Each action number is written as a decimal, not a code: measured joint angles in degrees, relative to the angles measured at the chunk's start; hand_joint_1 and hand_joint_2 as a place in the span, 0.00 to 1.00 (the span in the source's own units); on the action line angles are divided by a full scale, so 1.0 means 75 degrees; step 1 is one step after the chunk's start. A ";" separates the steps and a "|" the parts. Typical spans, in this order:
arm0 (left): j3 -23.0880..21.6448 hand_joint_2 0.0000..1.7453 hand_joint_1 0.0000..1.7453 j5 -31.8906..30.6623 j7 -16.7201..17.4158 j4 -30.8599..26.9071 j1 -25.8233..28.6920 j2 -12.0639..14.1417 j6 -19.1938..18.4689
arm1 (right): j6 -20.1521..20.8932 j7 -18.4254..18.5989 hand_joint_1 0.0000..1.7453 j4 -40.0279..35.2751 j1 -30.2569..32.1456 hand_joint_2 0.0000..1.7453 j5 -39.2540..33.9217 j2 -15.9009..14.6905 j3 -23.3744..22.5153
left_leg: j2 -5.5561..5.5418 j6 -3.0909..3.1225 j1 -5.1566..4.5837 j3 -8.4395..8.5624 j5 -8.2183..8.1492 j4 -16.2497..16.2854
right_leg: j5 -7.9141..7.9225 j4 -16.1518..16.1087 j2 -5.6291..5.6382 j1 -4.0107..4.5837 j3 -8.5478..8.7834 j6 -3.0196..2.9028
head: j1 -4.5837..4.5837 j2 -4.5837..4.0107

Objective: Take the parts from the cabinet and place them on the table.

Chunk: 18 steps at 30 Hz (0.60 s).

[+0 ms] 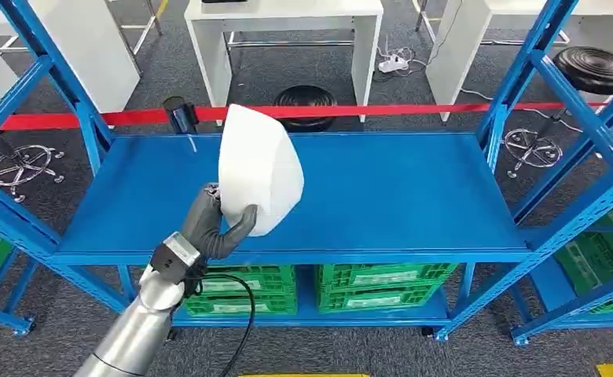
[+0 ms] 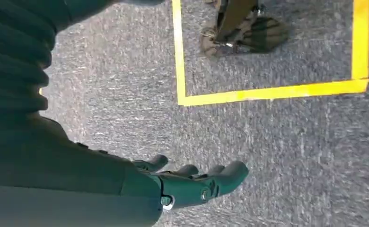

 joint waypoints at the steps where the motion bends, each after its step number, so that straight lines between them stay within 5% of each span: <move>1: -0.0050 1.00 1.00 0.0130 0.0038 -0.0047 -0.0002 -0.0023 -0.0112 | -0.0044 0.0003 0.00 0.0003 -0.0016 1.00 0.0015 0.0018 0.0000 | -0.0009 -0.0062 -0.0065 -0.0049 -0.0051 0.0070 | -0.0089 0.0033 0.0034 0.0057 -0.0007 -0.0073 | 0.0032 0.0000; 2: -0.0088 1.00 1.00 0.0273 0.0079 -0.0091 0.0003 -0.0052 -0.0249 | -0.0114 0.0003 0.00 0.0003 -0.0021 1.00 0.0050 0.0018 -0.0003 | -0.0020 -0.0090 -0.0064 -0.0055 -0.0059 0.0067 | -0.0096 0.0064 0.0052 0.0026 -0.0028 -0.0172 | 0.0009 0.0000; 6: -0.0233 1.00 1.00 0.0604 -0.0096 -0.0283 0.0025 -0.0166 -0.0534 | -0.0234 -0.0094 0.00 0.0000 -0.0012 1.00 -0.0015 0.0029 -0.0041 | -0.0017 -0.0238 -0.0030 -0.0044 -0.0136 0.0104 | -0.0092 0.0023 0.0046 0.0010 -0.0008 -0.0347 | -0.0035 0.0000; 9: -0.0353 1.00 1.00 0.0712 -0.0250 -0.0426 0.0066 -0.0181 -0.0636 | -0.0228 -0.0236 0.00 0.0000 -0.0023 1.00 -0.0117 0.0038 -0.0111 | -0.0007 -0.0347 -0.0001 -0.0784 -0.0923 0.1630 | -0.0118 0.0024 0.0039 0.0005 0.0004 -0.0409 | -0.0140 0.0000; 11: -0.0426 1.00 1.00 0.0860 -0.0218 -0.0455 0.0190 -0.0184 -0.0839 | -0.0181 -0.0332 0.00 0.0000 -0.0018 1.00 -0.0160 0.0044 -0.0180 | -0.0008 -0.0361 0.0006 -0.1281 -0.1131 0.2511 | -0.0132 0.0025 0.0039 0.0006 0.0010 -0.0420 | -0.0154 0.0000; 13: -0.0525 1.00 1.00 0.0814 -0.0245 -0.0507 0.0271 -0.0183 -0.0880 | -0.0126 -0.0478 0.00 0.0000 -0.0011 1.00 -0.0192 0.0044 -0.0242 | -0.0008 -0.0327 0.0010 -0.1083 -0.0600 0.1934 | -0.0148 0.0025 0.0051 0.0005 0.0042 -0.0398 | -0.0186 0.0000; 15: -0.0574 1.00 1.00 0.0930 -0.0143 -0.0600 0.0275 -0.0183 -0.1019 | -0.0149 -0.0600 0.00 0.0000 -0.0014 1.00 -0.0233 0.0050 -0.0262 | -0.0007 -0.0262 0.0009 -0.0444 0.0139 0.0518 | -0.0174 0.0025 0.0057 0.0005 0.0102 -0.0356 | -0.0207 0.0000; 16: -0.0595 1.00 1.00 0.1050 -0.0052 -0.0618 0.0280 -0.0180 -0.1161 | -0.0190 -0.0656 0.00 0.0000 -0.0015 1.00 -0.0257 0.0050 -0.0294 | -0.0010 -0.0229 0.0001 -0.0281 0.0116 0.0147 | -0.0185 0.0025 0.0055 0.0011 0.0101 -0.0321 | -0.0216 0.0000; 18: -0.0674 1.00 1.00 0.1184 0.0076 -0.0647 0.0374 -0.0169 -0.1446 | -0.0260 -0.0741 0.00 0.0000 -0.0029 1.00 -0.0312 0.0050 -0.0402 | -0.0015 -0.0164 -0.0062 -0.0297 0.0107 0.0090 | -0.0178 0.0007 0.0057 0.0030 0.0082 -0.0194 | -0.0210 0.0000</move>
